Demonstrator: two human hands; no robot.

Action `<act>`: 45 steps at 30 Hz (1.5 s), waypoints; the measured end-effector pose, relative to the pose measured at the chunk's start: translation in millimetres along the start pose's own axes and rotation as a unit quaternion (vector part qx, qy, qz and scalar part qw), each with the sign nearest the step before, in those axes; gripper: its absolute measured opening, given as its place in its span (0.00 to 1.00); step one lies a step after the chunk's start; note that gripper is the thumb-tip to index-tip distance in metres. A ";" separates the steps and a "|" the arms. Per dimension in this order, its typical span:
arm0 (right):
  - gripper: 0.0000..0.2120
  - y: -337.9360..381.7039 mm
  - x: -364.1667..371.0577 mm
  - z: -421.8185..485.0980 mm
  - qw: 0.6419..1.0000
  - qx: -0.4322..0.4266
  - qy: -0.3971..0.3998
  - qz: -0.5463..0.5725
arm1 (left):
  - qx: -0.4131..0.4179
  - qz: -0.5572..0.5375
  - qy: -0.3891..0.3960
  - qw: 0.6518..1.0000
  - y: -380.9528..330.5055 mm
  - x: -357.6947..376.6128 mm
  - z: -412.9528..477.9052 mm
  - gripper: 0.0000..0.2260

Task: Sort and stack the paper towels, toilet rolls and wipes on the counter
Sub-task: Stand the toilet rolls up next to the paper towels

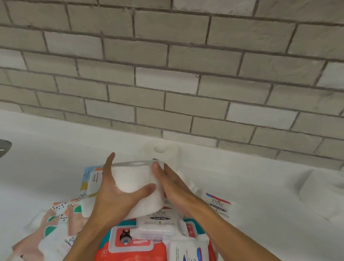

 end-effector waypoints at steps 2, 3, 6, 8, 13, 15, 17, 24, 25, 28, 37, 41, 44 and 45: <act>0.28 1.9 -8.8 8.2 1.000 -0.017 -0.013 -0.018 | -0.001 0.006 -0.034 0.999 4.3 -3.4 4.5 0.53; 0.26 2.3 -16.6 13.7 0.999 -0.032 -0.035 -0.022 | -0.004 0.012 -0.051 0.999 7.2 -5.4 6.8 0.52; 0.21 -3.1 -47.2 33.1 0.983 -0.065 -0.164 -0.054 | -0.017 0.019 -0.093 0.995 16.3 -11.5 15.8 0.50; 0.30 -10.5 -64.9 47.0 0.967 -0.061 -0.233 -0.076 | -0.019 0.016 -0.104 0.994 18.6 -12.3 22.9 0.51; 0.57 -30.9 -79.2 91.4 0.972 -0.001 -0.215 -0.100 | -0.009 -0.014 -0.108 0.994 17.5 -7.7 35.7 0.52; 0.62 -35.2 -78.2 106.5 0.970 -0.007 -0.214 -0.112 | -0.003 -0.020 -0.117 0.993 18.0 -5.7 38.5 0.52; 0.64 -36.3 -75.9 119.5 0.966 -0.015 -0.222 -0.131 | 0.001 -0.019 -0.126 0.992 19.0 -4.9 41.9 0.51; 0.63 -32.7 -67.0 140.0 0.955 -0.084 -0.260 -0.117 | -0.005 -0.008 -0.138 0.990 33.4 -10.5 46.4 0.51; 0.61 -32.4 -66.1 140.3 0.951 -0.095 -0.272 -0.117 | -0.008 -0.005 -0.139 0.990 36.0 -11.6 46.2 0.51; 0.59 -34.1 -66.3 141.4 0.944 -0.105 -0.293 -0.112 | -0.016 -0.004 -0.143 0.990 41.3 -14.3 44.4 0.50; 0.56 -3.1 -72.4 104.1 0.925 -0.194 -0.327 -0.006 | 0.010 -0.021 -0.124 0.992 32.8 -18.7 38.6 0.52; 0.55 7.0 -90.5 60.9 0.918 -0.206 -0.335 0.048 | 0.032 -0.021 -0.109 0.993 17.3 -12.5 35.0 0.52; 0.55 3.7 -111.9 19.8 0.910 -0.199 -0.358 0.060 | 0.043 -0.015 -0.092 0.995 3.3 -1.4 31.1 0.53; 0.55 1.6 -120.1 5.5 0.907 -0.197 -0.366 0.061 | 0.049 -0.020 -0.088 0.995 -2.2 3.2 29.3 0.52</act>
Point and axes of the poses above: each hand's wrist, its own z-axis towards the middle knuckle, its own x-axis out of the palm, y = z × x, the point moved 7 cm from there along z, towards the middle knuckle, and after that the axes turned 6 degrees about x, right-handed, at the moved point
